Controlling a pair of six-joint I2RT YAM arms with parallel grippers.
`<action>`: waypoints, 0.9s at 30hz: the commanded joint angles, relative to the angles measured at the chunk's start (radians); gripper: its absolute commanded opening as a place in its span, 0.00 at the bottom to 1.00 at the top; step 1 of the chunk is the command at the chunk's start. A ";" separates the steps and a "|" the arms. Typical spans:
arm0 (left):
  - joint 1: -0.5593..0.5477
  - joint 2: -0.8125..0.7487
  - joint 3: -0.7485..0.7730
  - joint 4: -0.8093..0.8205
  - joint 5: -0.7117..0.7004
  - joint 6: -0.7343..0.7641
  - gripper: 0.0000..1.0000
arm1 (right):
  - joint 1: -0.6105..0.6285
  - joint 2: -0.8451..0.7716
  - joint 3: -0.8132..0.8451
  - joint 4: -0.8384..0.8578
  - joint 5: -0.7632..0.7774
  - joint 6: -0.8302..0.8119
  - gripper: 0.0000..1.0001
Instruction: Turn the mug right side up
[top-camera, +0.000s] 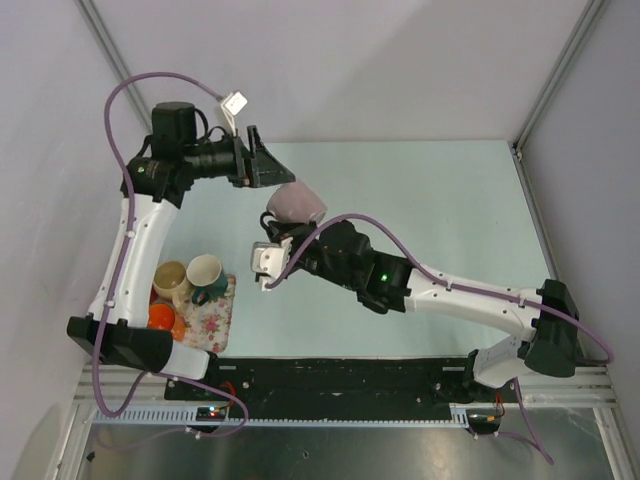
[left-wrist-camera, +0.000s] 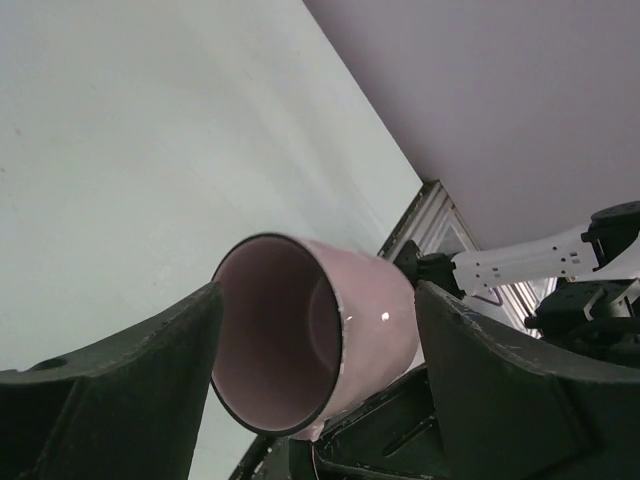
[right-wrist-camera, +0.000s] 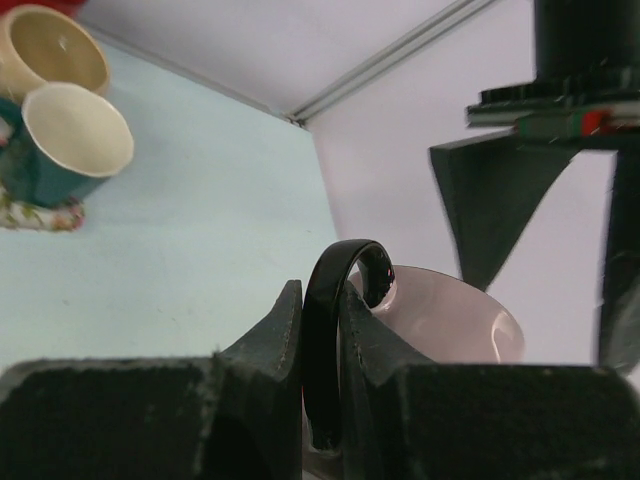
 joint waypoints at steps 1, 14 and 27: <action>-0.043 -0.026 -0.046 0.012 0.015 0.017 0.79 | 0.003 -0.014 0.055 0.093 0.051 -0.195 0.00; -0.136 0.000 -0.058 -0.006 0.079 0.061 0.33 | 0.015 0.015 0.061 0.087 0.054 -0.223 0.00; -0.103 -0.058 -0.194 -0.030 0.024 0.124 0.00 | -0.002 0.047 0.062 0.107 0.105 -0.150 0.00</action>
